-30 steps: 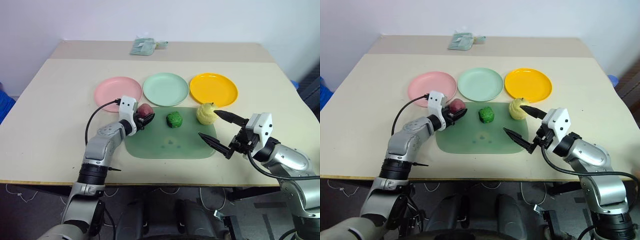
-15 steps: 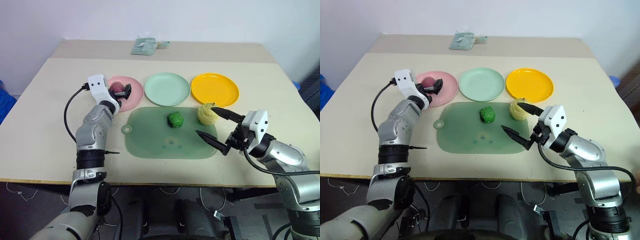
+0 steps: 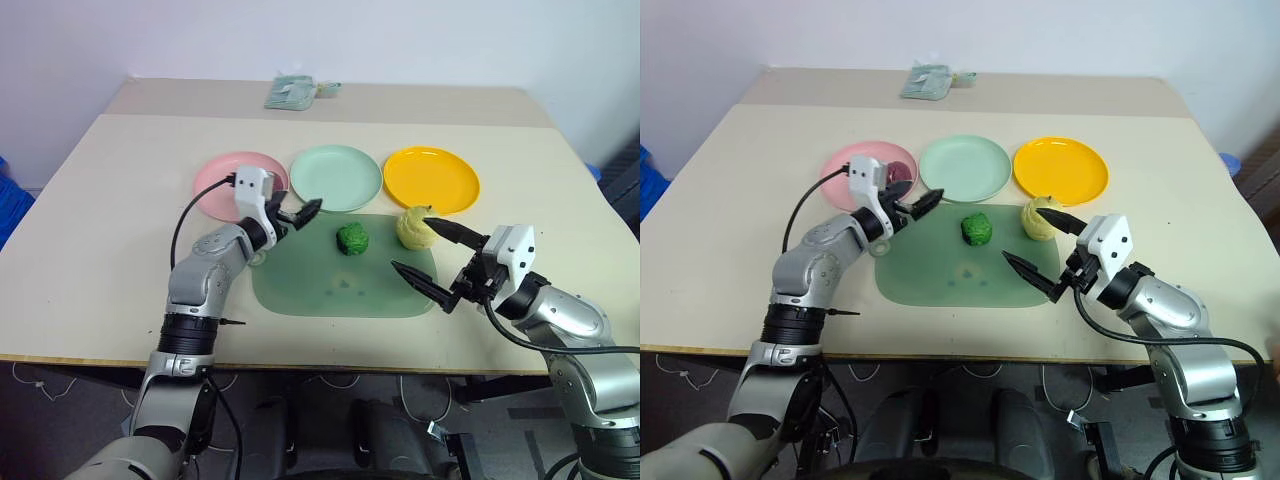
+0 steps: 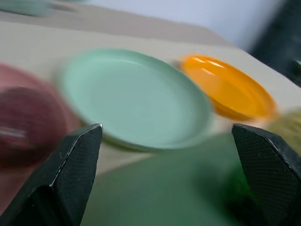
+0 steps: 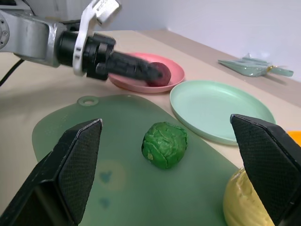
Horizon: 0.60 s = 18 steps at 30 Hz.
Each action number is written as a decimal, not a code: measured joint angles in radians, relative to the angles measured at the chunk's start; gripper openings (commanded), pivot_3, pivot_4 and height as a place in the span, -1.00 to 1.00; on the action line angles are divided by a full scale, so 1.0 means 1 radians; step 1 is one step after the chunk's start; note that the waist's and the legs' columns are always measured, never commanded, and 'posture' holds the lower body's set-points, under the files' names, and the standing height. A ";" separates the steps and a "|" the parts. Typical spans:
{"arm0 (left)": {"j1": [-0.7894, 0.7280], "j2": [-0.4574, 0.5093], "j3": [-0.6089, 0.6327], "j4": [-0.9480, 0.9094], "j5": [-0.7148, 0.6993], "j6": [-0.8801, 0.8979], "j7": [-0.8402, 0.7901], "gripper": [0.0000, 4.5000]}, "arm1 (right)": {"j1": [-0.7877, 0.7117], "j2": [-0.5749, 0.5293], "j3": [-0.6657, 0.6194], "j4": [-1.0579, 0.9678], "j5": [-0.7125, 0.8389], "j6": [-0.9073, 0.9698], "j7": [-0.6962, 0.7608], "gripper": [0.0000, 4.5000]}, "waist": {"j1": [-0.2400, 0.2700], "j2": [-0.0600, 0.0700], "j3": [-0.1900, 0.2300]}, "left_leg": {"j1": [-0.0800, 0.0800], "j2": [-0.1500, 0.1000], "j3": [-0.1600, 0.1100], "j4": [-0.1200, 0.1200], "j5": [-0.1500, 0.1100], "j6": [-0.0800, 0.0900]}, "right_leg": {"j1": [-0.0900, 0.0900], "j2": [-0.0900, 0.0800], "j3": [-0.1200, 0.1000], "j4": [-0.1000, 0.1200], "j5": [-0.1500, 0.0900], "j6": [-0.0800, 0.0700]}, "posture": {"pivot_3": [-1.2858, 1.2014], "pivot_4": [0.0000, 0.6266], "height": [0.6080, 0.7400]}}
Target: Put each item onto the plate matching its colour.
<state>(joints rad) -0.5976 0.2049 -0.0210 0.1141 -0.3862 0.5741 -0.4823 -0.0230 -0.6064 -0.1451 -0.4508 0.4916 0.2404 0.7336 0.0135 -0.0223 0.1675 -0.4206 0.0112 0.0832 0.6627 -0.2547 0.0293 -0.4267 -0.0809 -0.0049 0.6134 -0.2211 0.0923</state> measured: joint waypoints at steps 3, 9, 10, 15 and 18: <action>-0.008 -0.002 -0.032 0.003 0.005 0.003 -0.043 0.99 | 0.018 0.000 0.000 -0.024 0.000 0.003 -0.013 1.00 | -0.001 0.000 0.000 | -0.001 0.000 0.000 0.000 0.000 0.000 | -0.001 0.000 0.000 0.000 0.000 0.000 | 0.03 -0.52 1.00; -0.031 0.028 -0.108 0.042 0.043 -0.013 -0.148 0.99 | 0.052 0.007 0.001 -0.055 0.000 0.008 -0.041 1.00 | 0.001 0.000 0.000 | -0.001 0.000 -0.001 0.001 0.000 0.000 | -0.001 0.000 0.000 0.000 0.000 0.000 | 0.03 -0.52 1.00; -0.039 0.028 -0.127 0.060 0.055 -0.019 -0.169 0.99 | 0.057 0.008 0.001 -0.057 0.000 0.008 -0.044 1.00 | 0.002 0.000 0.000 | -0.002 0.000 -0.001 0.001 0.000 0.000 | -0.001 -0.001 0.000 0.000 0.000 0.000 | 0.03 -0.52 1.00; -0.107 0.005 -0.213 0.162 0.138 -0.072 -0.213 0.99 | 0.084 0.009 -0.004 -0.071 0.000 0.008 -0.052 1.00 | 0.001 0.000 0.000 | -0.003 -0.001 -0.001 0.002 -0.001 0.001 | -0.001 -0.001 -0.001 0.000 0.000 0.000 | 0.03 -0.52 1.00; -0.138 -0.028 -0.246 0.225 0.183 -0.104 -0.214 0.99 | 0.102 0.009 -0.008 -0.085 -0.001 0.008 -0.060 1.00 | 0.000 0.000 0.000 | -0.003 -0.001 -0.001 0.002 -0.001 0.002 | -0.002 0.000 -0.001 0.000 0.000 0.000 | 0.03 -0.52 1.00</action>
<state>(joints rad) -0.7356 0.1773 -0.2670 0.3395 -0.2031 0.4697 -0.6964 0.0794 -0.5975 -0.1527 -0.5361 0.4908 0.2479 0.6740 0.0137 -0.0222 0.1675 -0.4241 0.0106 0.0822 0.6646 -0.2555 0.0310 -0.4284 -0.0812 -0.0055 0.6130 -0.2211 0.0923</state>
